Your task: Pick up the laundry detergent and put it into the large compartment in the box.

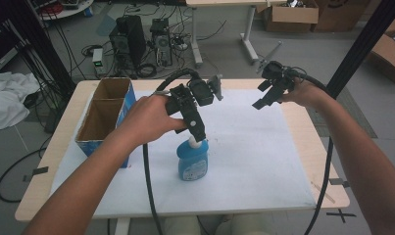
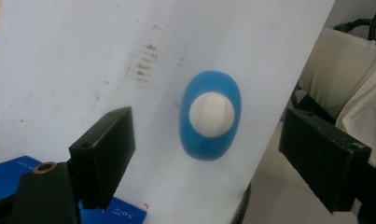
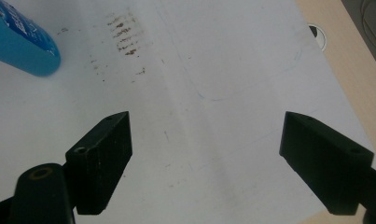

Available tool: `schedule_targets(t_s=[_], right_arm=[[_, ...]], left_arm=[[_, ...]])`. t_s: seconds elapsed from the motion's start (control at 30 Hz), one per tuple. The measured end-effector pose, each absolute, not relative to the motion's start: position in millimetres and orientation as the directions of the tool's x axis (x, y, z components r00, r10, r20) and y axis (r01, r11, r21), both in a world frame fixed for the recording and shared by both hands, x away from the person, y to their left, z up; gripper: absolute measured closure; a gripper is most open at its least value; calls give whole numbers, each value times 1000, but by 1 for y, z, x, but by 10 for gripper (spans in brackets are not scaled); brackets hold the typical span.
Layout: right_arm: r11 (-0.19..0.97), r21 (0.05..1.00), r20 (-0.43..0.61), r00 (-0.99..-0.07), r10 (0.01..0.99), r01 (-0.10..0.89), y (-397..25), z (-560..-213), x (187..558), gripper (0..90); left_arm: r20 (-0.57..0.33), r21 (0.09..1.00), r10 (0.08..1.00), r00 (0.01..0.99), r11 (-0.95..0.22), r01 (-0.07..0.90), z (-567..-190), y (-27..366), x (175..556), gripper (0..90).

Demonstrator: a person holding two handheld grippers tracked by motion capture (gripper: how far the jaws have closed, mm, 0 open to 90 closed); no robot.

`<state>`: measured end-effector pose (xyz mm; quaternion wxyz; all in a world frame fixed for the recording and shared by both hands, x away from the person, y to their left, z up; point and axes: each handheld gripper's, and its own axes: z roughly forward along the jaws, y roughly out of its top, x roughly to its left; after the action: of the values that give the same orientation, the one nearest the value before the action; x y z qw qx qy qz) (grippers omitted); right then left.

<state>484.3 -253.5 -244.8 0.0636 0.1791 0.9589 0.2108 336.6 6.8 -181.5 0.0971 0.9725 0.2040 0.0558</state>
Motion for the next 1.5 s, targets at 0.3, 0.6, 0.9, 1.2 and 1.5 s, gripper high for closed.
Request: schedule_targets(t_s=[0.3, 0.6, 0.9, 1.2, 1.5], right_arm=[[847, 427, -46, -927, 372, 318, -254, -244, 484, 171], [847, 420, -44, -925, 378, 326, -254, -246, 485, 170], [850, 418, -44, -928, 371, 320, -251, -247, 486, 169], [852, 414, -46, -927, 371, 320, -252, -248, 486, 169], [854, 415, -47, -930, 364, 313, -251, -248, 485, 169]], left_arm=[[68, 202, 383, 921, -909, 364, -198, 9, 342, 190], [51, 200, 365, 930, -916, 348, -209, 10, 343, 184], [48, 198, 351, 935, -921, 336, -217, 7, 343, 183], [38, 154, 351, 936, -927, 342, -241, 3, 342, 182], [27, 133, 331, 943, -937, 324, -255, -1, 343, 185]])
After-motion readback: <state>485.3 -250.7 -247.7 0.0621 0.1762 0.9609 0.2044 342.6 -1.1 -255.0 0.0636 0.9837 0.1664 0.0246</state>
